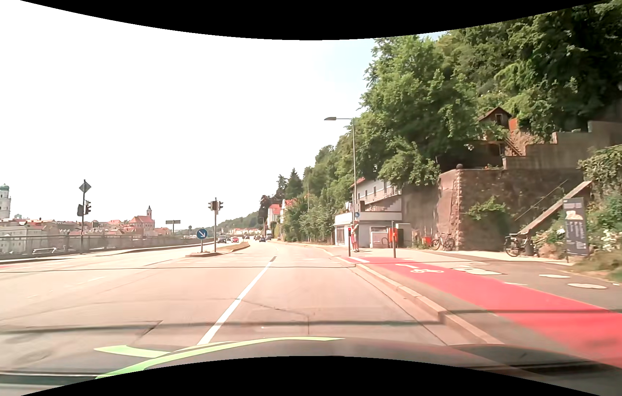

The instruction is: Follow the waypoints while adhering to traffic rules and regulations

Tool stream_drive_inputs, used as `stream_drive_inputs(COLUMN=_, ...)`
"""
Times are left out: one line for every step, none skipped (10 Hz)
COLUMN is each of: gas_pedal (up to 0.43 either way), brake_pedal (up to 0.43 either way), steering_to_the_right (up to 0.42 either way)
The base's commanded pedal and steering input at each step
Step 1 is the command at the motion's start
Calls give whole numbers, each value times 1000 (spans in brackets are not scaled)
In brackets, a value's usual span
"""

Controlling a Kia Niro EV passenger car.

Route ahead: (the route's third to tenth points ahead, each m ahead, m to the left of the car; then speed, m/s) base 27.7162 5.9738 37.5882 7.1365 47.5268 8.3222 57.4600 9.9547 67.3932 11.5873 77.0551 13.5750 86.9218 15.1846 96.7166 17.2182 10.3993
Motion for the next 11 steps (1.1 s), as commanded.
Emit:
stream_drive_inputs(gas_pedal=118, brake_pedal=0, steering_to_the_right=-16)
stream_drive_inputs(gas_pedal=118, brake_pedal=0, steering_to_the_right=-16)
stream_drive_inputs(gas_pedal=118, brake_pedal=0, steering_to_the_right=-16)
stream_drive_inputs(gas_pedal=118, brake_pedal=0, steering_to_the_right=-18)
stream_drive_inputs(gas_pedal=118, brake_pedal=0, steering_to_the_right=-19)
stream_drive_inputs(gas_pedal=118, brake_pedal=0, steering_to_the_right=-18)
stream_drive_inputs(gas_pedal=118, brake_pedal=0, steering_to_the_right=-20)
stream_drive_inputs(gas_pedal=118, brake_pedal=0, steering_to_the_right=-21)
stream_drive_inputs(gas_pedal=118, brake_pedal=0, steering_to_the_right=-20)
stream_drive_inputs(gas_pedal=118, brake_pedal=0, steering_to_the_right=-19)
stream_drive_inputs(gas_pedal=118, brake_pedal=0, steering_to_the_right=-15)
